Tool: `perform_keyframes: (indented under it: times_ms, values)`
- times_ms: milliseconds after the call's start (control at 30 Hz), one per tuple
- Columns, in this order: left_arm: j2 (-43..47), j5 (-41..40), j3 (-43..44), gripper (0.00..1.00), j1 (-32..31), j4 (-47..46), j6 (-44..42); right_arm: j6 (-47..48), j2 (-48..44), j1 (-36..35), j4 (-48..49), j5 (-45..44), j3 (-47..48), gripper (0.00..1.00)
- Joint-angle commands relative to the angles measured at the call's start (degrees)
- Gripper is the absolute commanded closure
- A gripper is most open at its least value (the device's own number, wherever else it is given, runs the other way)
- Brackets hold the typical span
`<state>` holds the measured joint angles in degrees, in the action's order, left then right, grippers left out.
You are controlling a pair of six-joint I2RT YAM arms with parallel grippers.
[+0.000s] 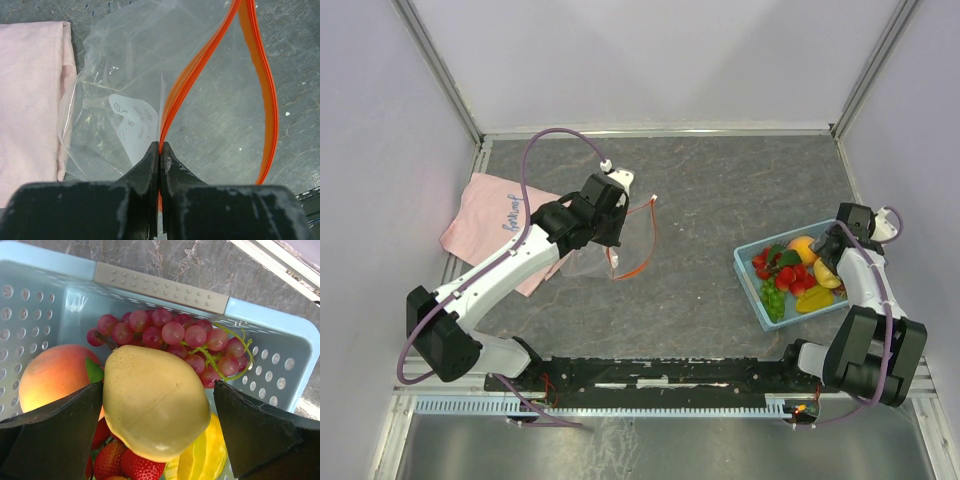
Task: Place the food in the zip-top bag and seal the zipper
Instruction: Pick up the fake fruit from the bin.
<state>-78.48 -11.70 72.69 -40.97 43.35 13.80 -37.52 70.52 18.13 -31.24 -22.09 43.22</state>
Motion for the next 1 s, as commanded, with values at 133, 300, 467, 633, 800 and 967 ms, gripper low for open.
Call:
perform_keyframes:
  times_ms: [133, 300, 467, 633, 800, 967]
  values:
    - [0.45, 0.08, 0.18, 0.97, 0.26, -2.36, -1.42, 0.77, 2.72, 0.08, 5.67, 6.67, -0.82, 0.01]
    - [-0.13, 0.18, 0.84, 0.97, 0.18, -2.31, -1.58, 0.75, 3.04, 0.10, 6.45, 10.63, -1.58, 0.01]
    - [-0.27, 0.45, 1.04, 0.97, 0.25, -2.33, -1.34, 2.12, 0.83, 0.11, 6.54, 12.54, -1.81, 0.14]
    - [0.15, -0.64, 1.47, 0.97, 0.19, -2.29, -1.40, 2.53, -2.63, 0.10, 6.36, 15.09, -1.49, 0.27]
    - [0.09, -1.13, 2.88, 0.97, 0.19, -1.81, -1.66, 3.28, -6.96, -0.16, 4.85, 15.98, -1.10, 0.35]
    - [-0.33, -0.87, 3.74, 0.97, 0.19, -1.52, -1.29, 5.94, -11.96, -2.00, 1.35, 15.76, 1.68, 0.37]
